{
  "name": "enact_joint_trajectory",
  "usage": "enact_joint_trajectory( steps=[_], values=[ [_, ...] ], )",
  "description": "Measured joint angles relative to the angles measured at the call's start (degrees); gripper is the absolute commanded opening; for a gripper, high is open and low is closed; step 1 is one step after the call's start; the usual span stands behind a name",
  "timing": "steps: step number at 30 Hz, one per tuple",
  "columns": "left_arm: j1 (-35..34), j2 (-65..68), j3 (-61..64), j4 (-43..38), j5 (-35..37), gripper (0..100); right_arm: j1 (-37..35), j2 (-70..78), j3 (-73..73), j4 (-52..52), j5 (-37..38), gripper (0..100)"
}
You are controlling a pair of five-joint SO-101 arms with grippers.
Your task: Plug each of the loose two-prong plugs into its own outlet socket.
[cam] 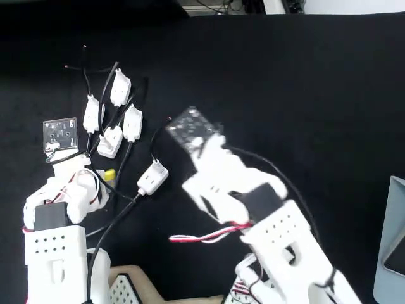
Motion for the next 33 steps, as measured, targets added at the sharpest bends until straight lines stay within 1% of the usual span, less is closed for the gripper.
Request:
enact_joint_trajectory(
  steps=[2,4,8,12,16,23,28,33],
  values=[
    [0.0,0.0,0.0,-0.9,0.0,4,2.6,-3.6,4.4,-2.1,0.1,1.2],
    [0.0,0.0,0.0,-1.9,-0.1,2,4.9,-7.0,8.5,-4.0,0.0,1.2],
    [0.6,-0.4,0.0,-2.3,-0.8,3,9.7,-13.7,16.5,-8.4,0.0,1.2],
    [0.6,-5.0,2.5,-2.5,-0.9,3,13.7,-20.5,24.3,-12.9,0.0,1.2],
    [0.6,-15.3,7.1,-2.5,-0.3,3,14.8,-27.1,29.3,-14.1,0.0,1.2],
    [0.6,-35.4,15.5,-2.5,0.0,3,14.8,-35.6,35.8,-14.3,-4.1,1.3],
    [0.6,-35.5,17.0,-2.5,0.1,4,14.8,-41.3,40.7,-14.4,-6.4,1.3],
    [0.6,-35.5,21.2,-2.5,0.1,12,14.8,-49.2,47.3,-14.4,-7.4,1.5]
  ],
)
